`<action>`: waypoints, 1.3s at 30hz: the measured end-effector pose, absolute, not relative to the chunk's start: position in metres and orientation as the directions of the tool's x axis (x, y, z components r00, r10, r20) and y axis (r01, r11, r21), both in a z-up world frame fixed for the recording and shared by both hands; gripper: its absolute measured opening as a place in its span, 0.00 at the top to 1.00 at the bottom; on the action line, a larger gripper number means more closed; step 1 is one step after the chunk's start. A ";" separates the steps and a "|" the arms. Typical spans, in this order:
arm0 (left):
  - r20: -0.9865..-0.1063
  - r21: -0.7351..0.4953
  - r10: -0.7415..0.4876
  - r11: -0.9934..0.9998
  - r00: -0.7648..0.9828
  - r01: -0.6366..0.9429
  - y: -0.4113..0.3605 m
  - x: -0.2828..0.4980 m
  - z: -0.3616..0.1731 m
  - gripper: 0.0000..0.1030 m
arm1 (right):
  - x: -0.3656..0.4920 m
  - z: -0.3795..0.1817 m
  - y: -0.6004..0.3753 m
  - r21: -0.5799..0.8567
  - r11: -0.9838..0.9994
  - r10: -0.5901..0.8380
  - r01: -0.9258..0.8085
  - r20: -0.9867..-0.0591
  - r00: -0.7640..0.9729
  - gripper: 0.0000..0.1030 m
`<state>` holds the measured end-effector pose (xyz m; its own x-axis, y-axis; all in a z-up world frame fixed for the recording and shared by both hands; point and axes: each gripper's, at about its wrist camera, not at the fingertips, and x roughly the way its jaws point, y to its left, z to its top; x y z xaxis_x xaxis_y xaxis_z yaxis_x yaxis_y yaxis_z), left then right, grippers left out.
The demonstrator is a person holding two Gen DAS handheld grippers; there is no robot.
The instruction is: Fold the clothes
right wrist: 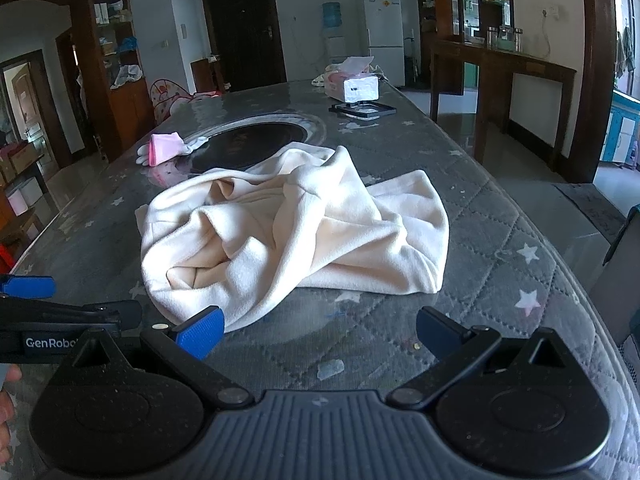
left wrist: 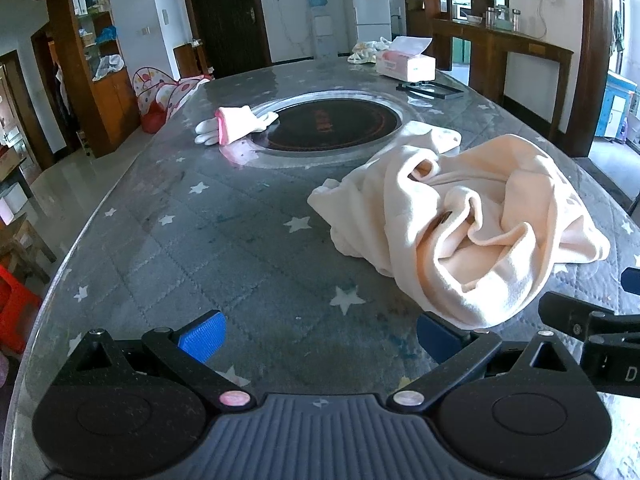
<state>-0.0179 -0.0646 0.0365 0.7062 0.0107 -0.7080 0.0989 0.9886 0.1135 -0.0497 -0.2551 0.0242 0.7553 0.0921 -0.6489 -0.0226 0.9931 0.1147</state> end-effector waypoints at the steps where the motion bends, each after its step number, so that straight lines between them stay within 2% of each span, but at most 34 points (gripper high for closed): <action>1: -0.709 0.114 0.011 0.988 0.706 0.099 -0.065 -0.017 0.037 0.00 | -0.049 0.025 -0.255 0.114 0.993 0.093 -0.024 -0.649 0.756 0.00; 28: -0.696 0.103 -0.004 0.989 0.718 0.106 -0.064 0.000 0.053 0.00 | -0.031 0.042 -0.253 0.086 0.994 0.101 -0.060 -0.619 0.779 0.01; 39: -0.669 0.081 -0.034 0.990 0.742 0.118 -0.062 0.018 0.072 0.00 | -0.010 0.052 -0.260 0.077 0.995 0.099 -0.066 -0.601 0.793 0.12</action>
<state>0.0176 -0.0615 0.0719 0.7424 -0.0338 -0.6691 0.1179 0.9897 0.0808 -0.0101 -0.2597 0.0522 0.7927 0.0992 -0.6015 -0.0659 0.9948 0.0771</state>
